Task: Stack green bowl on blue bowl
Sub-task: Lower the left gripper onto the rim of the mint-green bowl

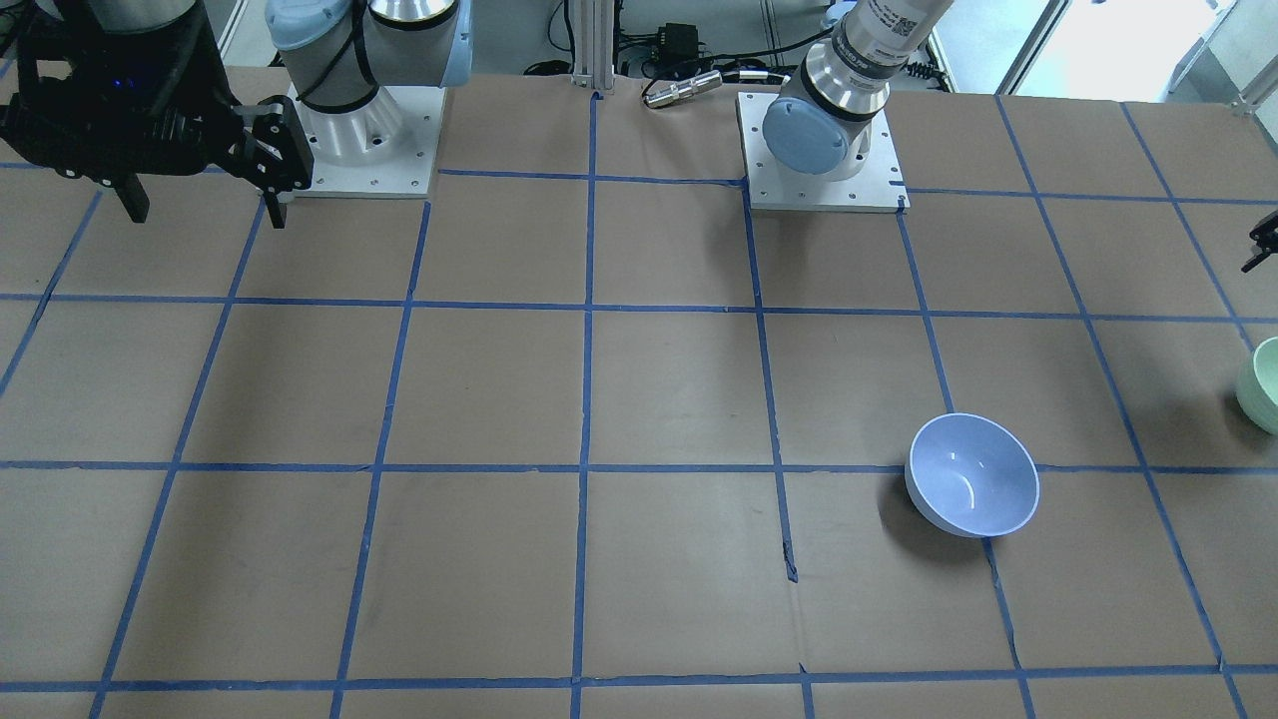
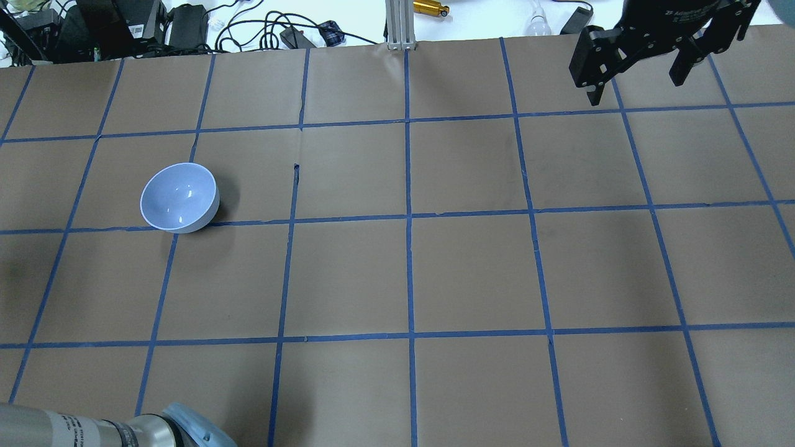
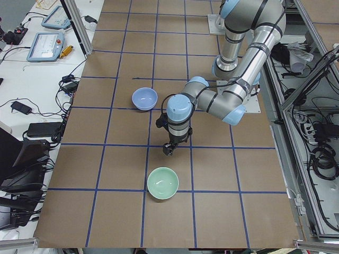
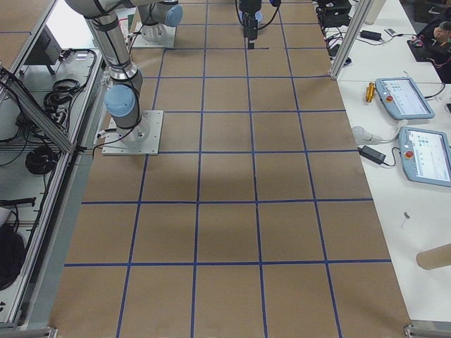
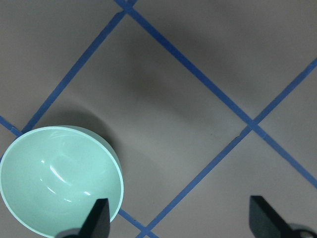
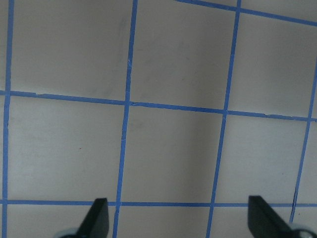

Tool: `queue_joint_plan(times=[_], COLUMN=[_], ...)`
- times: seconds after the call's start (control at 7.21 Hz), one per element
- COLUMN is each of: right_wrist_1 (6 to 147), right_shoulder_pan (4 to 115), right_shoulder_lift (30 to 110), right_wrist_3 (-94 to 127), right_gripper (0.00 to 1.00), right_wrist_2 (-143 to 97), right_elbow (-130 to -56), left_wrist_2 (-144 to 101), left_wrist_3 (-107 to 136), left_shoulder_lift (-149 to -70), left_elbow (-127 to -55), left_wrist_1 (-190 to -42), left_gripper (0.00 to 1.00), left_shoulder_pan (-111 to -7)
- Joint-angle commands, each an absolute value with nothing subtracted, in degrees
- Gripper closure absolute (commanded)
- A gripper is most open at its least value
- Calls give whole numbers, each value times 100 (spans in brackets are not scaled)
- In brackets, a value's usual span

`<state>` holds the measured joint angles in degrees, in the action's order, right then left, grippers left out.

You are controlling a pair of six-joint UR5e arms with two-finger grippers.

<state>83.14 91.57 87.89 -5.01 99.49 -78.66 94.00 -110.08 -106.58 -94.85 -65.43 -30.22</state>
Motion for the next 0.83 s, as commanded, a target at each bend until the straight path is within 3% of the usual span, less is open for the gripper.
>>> queue_joint_plan(times=[0.0, 0.69], right_wrist_1=[8314, 8314], right_shoulder_pan=[9158, 9150], right_shoulder_lift=[8789, 8789], right_wrist_3=[-501, -501], right_gripper=[0, 0], right_wrist_2=[9949, 9949], right_elbow=[-7866, -7866], left_wrist_2=[9387, 8939], left_wrist_3=[-11949, -12567], left_shoulder_lift=[-11090, -11767], left_elbow=[-9475, -9352], left_wrist_1=[-5708, -5204], left_gripper=[0, 0], left_shoulder_pan=[-2918, -2707])
